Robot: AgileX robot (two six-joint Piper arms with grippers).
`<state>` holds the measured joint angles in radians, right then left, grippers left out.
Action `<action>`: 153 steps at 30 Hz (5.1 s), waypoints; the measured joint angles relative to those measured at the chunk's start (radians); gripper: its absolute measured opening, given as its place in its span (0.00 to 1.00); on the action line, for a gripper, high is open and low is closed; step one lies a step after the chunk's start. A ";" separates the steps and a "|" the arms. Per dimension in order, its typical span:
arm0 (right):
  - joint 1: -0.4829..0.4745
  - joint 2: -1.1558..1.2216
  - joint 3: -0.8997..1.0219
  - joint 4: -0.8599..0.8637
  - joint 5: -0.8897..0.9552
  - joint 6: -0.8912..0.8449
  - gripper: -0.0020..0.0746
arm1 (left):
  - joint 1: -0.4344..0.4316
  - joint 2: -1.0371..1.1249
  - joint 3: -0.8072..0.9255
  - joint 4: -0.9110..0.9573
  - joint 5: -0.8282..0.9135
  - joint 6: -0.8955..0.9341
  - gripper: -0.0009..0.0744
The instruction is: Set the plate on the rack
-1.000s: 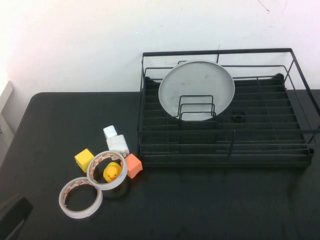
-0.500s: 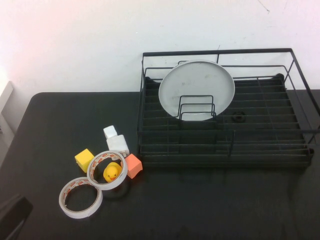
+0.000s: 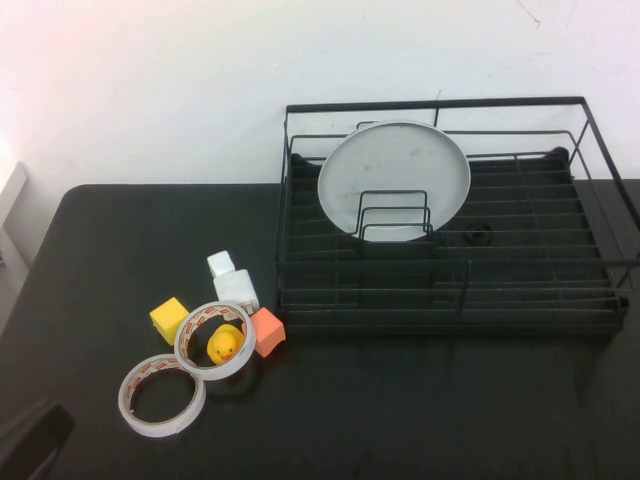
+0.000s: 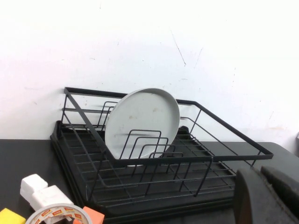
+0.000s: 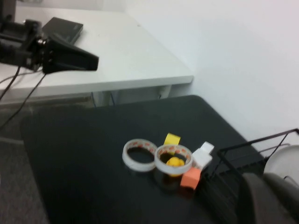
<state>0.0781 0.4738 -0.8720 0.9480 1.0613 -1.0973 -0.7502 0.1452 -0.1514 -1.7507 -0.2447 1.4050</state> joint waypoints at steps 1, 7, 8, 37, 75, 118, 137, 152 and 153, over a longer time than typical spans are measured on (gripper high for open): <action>0.000 0.000 0.000 -0.004 0.005 0.000 0.04 | 0.000 0.000 0.000 0.000 0.000 0.000 0.01; 0.000 0.000 0.000 -0.054 0.026 0.003 0.04 | 0.000 0.000 0.000 0.000 0.000 0.000 0.01; 0.000 0.000 0.000 -0.059 0.019 0.003 0.04 | 0.000 0.000 0.000 0.000 0.000 0.000 0.01; -0.178 -0.363 0.636 -1.103 -0.674 1.066 0.04 | 0.000 0.000 0.000 -0.002 0.000 0.005 0.01; -0.056 -0.486 0.893 -1.123 -0.724 1.336 0.04 | 0.000 0.000 0.000 -0.002 0.000 0.004 0.01; -0.056 -0.486 0.893 -1.116 -0.717 1.336 0.04 | 0.637 -0.096 0.133 1.487 0.521 -1.579 0.01; -0.056 -0.486 0.891 -1.116 -0.716 1.336 0.04 | 0.707 -0.157 0.171 1.629 0.553 -1.594 0.01; -0.056 -0.486 0.891 -1.116 -0.716 1.336 0.04 | 0.707 -0.157 0.171 1.629 0.555 -1.590 0.01; -0.056 -0.486 0.891 -1.116 -0.716 1.336 0.04 | 0.707 -0.157 0.169 1.629 0.556 -1.590 0.01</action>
<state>0.0219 -0.0127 0.0189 -0.1683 0.3455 0.2383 -0.0427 -0.0117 0.0177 -0.1218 0.3112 -0.1849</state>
